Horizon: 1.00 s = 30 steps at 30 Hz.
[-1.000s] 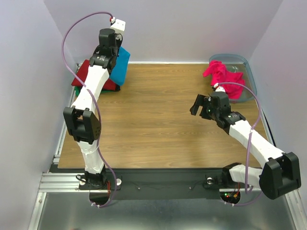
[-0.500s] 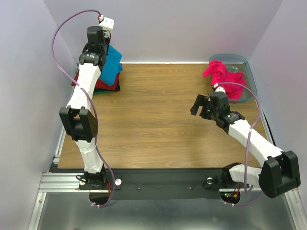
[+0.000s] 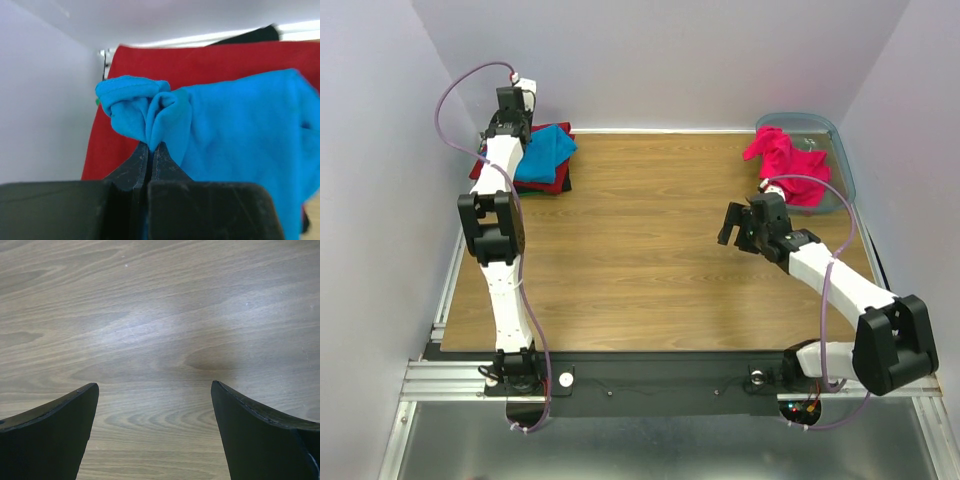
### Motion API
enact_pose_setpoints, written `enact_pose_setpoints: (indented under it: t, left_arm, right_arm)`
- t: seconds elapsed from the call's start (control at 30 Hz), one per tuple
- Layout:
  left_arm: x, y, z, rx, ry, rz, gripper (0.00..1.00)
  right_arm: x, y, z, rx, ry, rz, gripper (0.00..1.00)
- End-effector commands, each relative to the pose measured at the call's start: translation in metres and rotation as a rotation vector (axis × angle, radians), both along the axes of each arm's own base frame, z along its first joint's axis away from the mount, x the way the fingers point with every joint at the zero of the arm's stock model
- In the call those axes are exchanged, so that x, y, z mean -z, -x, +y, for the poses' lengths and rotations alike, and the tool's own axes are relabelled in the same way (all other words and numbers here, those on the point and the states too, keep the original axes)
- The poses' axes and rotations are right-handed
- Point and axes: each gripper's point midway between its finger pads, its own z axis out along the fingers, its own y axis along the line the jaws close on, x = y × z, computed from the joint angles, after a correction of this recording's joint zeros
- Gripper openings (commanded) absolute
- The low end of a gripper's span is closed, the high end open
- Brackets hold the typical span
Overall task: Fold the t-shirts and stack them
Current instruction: Neatly place the folded tshirt to the corner
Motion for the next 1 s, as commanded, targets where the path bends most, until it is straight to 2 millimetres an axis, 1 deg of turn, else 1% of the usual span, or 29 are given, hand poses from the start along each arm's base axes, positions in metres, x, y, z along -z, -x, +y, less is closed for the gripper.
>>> enact_pose_setpoints:
  t: [0.0,0.03,0.07,0.1,0.13,0.17,0.2,0.23,0.33,0.43,0.47,0.5,0.53,0.6,0.63,0.67,0.73,0.77,0.8,0.83,0.9,0.93,0.97]
  left_arm:
    - [-0.048,-0.010,0.034,-0.123,0.024,-0.142,0.00]
    - [-0.047,-0.010,0.040,-0.137,0.026,-0.144,0.00]
    - [-0.036,-0.011,0.047,-0.150,0.033,-0.129,0.00]
    - [-0.031,-0.011,0.050,-0.158,0.037,-0.120,0.05]
    - [-0.029,-0.012,0.053,-0.164,0.040,-0.117,0.21]
    - [-0.024,-0.011,0.057,-0.180,0.048,-0.108,0.80]
    - [-0.024,-0.012,0.058,-0.188,0.051,-0.108,0.98]
    - [-0.025,-0.011,0.059,-0.200,0.050,-0.109,0.98]
    - [-0.044,-0.007,0.064,-0.239,0.054,-0.147,0.98]
    - [-0.081,0.001,0.062,-0.262,0.096,-0.226,0.98]
    - [-0.092,0.003,0.060,-0.263,0.109,-0.250,0.98]
    - [-0.098,0.005,0.059,-0.264,0.122,-0.266,0.98]
    - [-0.108,0.009,0.055,-0.259,0.152,-0.288,0.98]
    - [-0.115,0.011,0.043,-0.203,0.195,-0.289,0.98]
    - [-0.112,0.009,0.024,-0.111,0.248,-0.269,0.98]
    - [-0.123,0.013,0.014,-0.069,0.274,-0.285,0.98]
    - [-0.126,0.014,-0.006,-0.006,0.321,-0.281,0.99]
    - [-0.124,0.017,-0.012,0.000,0.327,-0.272,0.98]
    - [-0.120,0.017,-0.028,0.017,0.328,-0.259,0.98]
    - [-0.116,0.017,-0.029,-0.015,0.306,-0.252,0.98]
    - [-0.092,0.018,-0.041,-0.030,0.268,-0.195,0.98]
    - [-0.083,0.018,-0.054,-0.034,0.243,-0.171,0.98]
    - [-0.064,0.017,-0.061,-0.033,0.222,-0.126,0.98]
  right_arm:
    - [-0.008,-0.010,-0.004,0.022,0.022,-0.027,1.00]
    - [-0.008,-0.011,-0.003,0.020,0.022,-0.023,1.00]
    - [-0.007,-0.011,-0.003,0.020,0.023,-0.020,1.00]
    - [-0.005,-0.011,-0.003,0.019,0.024,-0.014,1.00]
    - [-0.005,-0.010,-0.002,0.016,0.023,-0.012,1.00]
    - [-0.003,-0.011,-0.002,0.019,0.024,-0.008,1.00]
    - [-0.002,-0.010,-0.002,0.019,0.025,-0.004,1.00]
    - [-0.003,-0.010,-0.002,0.018,0.024,-0.003,1.00]
    - [-0.005,-0.010,-0.002,0.015,0.021,-0.007,1.00]
    - [-0.008,-0.009,-0.002,0.017,0.017,-0.014,1.00]
    - [-0.009,-0.008,-0.002,0.016,0.014,-0.015,1.00]
    - [-0.009,-0.007,-0.001,0.012,0.011,-0.017,1.00]
    - [-0.010,-0.005,-0.001,0.009,0.008,-0.018,1.00]
    - [-0.009,-0.002,-0.003,0.012,0.009,-0.017,1.00]
    - [-0.007,0.000,-0.004,0.013,0.012,-0.014,1.00]
    - [-0.008,0.001,-0.005,0.017,0.012,-0.019,1.00]
    - [-0.007,0.004,-0.006,0.014,0.012,-0.016,1.00]
    - [-0.008,0.004,-0.005,0.012,0.011,-0.017,1.00]
    - [-0.009,0.005,-0.006,0.011,0.009,-0.021,1.00]
    - [-0.006,0.007,-0.007,0.014,0.012,-0.016,1.00]
    - [-0.004,0.009,-0.008,0.016,0.017,-0.013,1.00]
    - [-0.002,0.011,-0.009,0.014,0.021,-0.009,1.00]
    - [-0.002,0.011,-0.009,0.012,0.023,-0.009,1.00]
